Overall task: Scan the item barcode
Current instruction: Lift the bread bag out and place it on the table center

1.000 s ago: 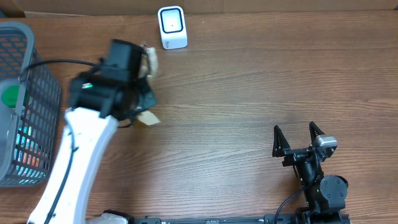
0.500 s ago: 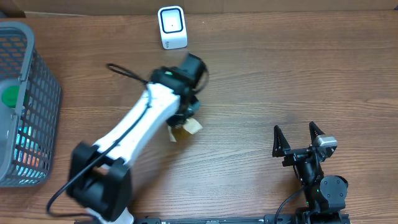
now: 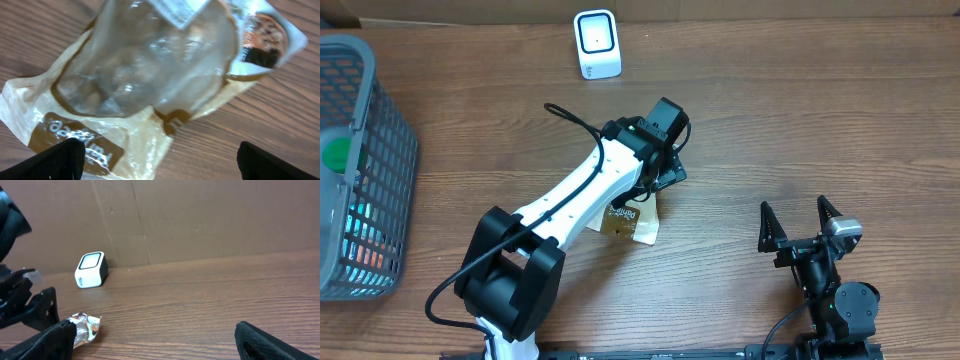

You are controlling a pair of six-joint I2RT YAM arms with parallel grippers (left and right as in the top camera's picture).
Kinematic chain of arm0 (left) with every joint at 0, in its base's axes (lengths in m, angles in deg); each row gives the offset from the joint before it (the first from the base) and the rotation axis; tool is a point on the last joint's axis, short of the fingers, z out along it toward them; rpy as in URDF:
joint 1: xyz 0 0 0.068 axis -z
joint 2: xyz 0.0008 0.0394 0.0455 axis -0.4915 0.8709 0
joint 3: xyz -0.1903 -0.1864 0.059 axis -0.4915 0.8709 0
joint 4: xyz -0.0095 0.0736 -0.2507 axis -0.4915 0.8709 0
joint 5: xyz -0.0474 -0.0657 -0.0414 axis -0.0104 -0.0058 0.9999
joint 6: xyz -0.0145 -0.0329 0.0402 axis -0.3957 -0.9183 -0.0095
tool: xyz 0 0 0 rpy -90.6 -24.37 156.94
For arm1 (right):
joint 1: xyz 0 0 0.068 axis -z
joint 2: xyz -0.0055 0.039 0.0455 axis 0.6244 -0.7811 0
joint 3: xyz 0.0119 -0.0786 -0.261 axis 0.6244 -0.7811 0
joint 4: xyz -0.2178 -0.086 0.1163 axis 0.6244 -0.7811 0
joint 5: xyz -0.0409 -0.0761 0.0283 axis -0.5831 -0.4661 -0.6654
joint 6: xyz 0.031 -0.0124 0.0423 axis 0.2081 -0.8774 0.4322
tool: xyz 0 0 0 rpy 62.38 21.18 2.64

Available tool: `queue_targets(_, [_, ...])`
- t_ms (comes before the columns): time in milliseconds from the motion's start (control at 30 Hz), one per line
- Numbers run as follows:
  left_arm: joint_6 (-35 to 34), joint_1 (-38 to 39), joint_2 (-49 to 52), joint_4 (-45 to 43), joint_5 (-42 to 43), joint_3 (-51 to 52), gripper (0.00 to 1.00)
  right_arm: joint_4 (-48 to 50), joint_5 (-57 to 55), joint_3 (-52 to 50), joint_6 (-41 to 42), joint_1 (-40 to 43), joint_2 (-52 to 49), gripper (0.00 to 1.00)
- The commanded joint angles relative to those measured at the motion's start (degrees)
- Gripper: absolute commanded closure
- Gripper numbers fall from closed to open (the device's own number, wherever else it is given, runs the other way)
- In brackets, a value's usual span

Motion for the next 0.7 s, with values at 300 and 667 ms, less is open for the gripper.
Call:
queue_targets(300, [20.17,-4.85,-0.13,20.33,0.81,-35.85,0.14,0.17,-0.52,-0.61,0.15,-0.33,0.68,0.00])
queue_targets(667, [36.72,-20.37,-1.29,42.14,2.56,-66.36,0.05,0.17,-0.52,-0.61,0.15,-0.33,0.68,0.00])
